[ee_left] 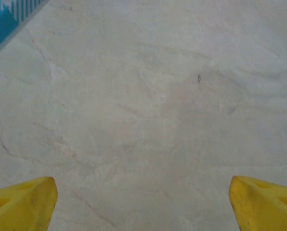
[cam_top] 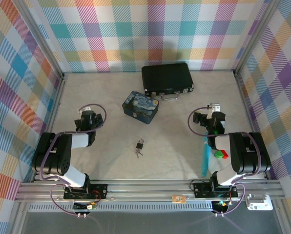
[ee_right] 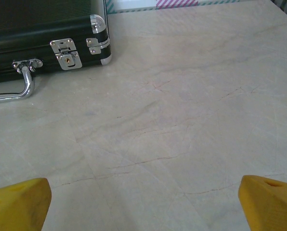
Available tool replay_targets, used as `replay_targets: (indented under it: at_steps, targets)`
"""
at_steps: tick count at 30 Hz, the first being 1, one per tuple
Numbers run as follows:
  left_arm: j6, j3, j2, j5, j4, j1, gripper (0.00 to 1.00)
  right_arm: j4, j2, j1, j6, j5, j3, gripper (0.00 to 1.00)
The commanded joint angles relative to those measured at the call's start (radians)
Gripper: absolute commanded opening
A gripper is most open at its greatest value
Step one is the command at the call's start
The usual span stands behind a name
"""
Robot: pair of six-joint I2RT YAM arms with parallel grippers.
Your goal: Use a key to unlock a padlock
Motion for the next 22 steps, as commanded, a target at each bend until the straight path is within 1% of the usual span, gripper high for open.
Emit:
replay_targets:
  at_steps: [1, 2, 4, 5, 6, 7, 11, 14, 22]
  targets:
    - [0.058, -0.086, 0.032, 0.136, 0.364, 0.008, 0.91, 0.039, -0.001, 0.000, 0.002, -0.019, 0.004, 0.99]
    - [0.050, -0.074, 0.016, 0.137, 0.299, 0.009, 0.91, 0.040, -0.001, -0.001, 0.003, -0.018, 0.004, 0.99]
    - [0.054, -0.077, 0.025, 0.133, 0.327, 0.009, 0.91, 0.041, -0.001, -0.001, 0.002, -0.019, 0.004, 0.99]
    - [0.054, -0.072, 0.019, 0.132, 0.304, 0.009, 0.92, 0.039, -0.001, 0.000, 0.002, -0.017, 0.004, 0.99]
    - [0.053, -0.070, 0.021, 0.127, 0.303, 0.007, 0.94, 0.040, -0.001, -0.001, 0.002, -0.018, 0.004, 0.99]
    - [0.056, -0.070, 0.027, 0.124, 0.314, 0.006, 1.00, 0.041, -0.001, 0.000, 0.003, -0.019, 0.004, 0.99]
    - [0.060, -0.064, 0.024, 0.115, 0.301, 0.000, 1.00, 0.039, -0.001, 0.000, 0.002, -0.019, 0.004, 0.99]
    - [0.076, -0.055, 0.027, 0.067, 0.287, -0.027, 1.00, 0.039, -0.001, 0.000, 0.002, -0.018, 0.004, 0.99]
    - [0.076, -0.056, 0.029, 0.066, 0.290, -0.028, 1.00, 0.038, -0.002, 0.000, 0.001, -0.020, 0.004, 0.99]
